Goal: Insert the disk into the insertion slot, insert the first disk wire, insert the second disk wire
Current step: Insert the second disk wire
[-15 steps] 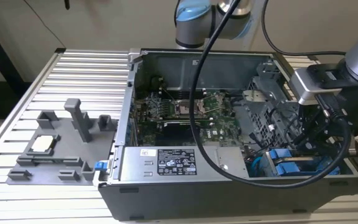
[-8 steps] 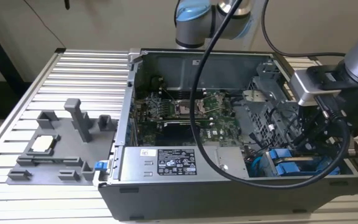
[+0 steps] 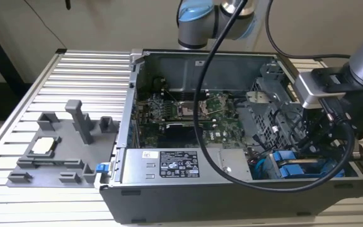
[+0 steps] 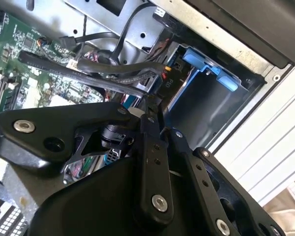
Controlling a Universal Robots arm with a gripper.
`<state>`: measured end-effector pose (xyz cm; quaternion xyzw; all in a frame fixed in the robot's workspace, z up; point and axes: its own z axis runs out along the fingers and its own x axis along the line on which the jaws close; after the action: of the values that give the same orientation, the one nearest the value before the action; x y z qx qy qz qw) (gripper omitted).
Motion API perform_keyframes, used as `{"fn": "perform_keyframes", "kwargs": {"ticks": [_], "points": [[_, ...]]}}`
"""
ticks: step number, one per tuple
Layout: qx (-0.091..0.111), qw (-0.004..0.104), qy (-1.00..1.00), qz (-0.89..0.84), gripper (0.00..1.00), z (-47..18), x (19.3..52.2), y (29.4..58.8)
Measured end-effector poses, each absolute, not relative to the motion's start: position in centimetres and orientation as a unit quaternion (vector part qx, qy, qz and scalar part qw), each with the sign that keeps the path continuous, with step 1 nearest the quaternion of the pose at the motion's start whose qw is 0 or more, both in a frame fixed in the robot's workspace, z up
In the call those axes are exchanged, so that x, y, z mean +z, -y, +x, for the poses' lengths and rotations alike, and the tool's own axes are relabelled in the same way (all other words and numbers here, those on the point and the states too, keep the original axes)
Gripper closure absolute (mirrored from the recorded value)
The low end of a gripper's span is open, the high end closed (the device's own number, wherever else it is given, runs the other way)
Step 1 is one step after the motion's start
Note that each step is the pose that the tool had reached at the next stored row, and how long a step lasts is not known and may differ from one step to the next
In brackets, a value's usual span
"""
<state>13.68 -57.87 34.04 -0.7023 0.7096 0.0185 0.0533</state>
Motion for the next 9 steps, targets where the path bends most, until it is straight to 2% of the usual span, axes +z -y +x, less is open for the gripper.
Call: {"fn": "perform_keyframes", "kwargs": {"ticks": [9], "points": [[0.021,0.05,-0.71,-0.702,0.84,13.95,33.6,57.87]]}}
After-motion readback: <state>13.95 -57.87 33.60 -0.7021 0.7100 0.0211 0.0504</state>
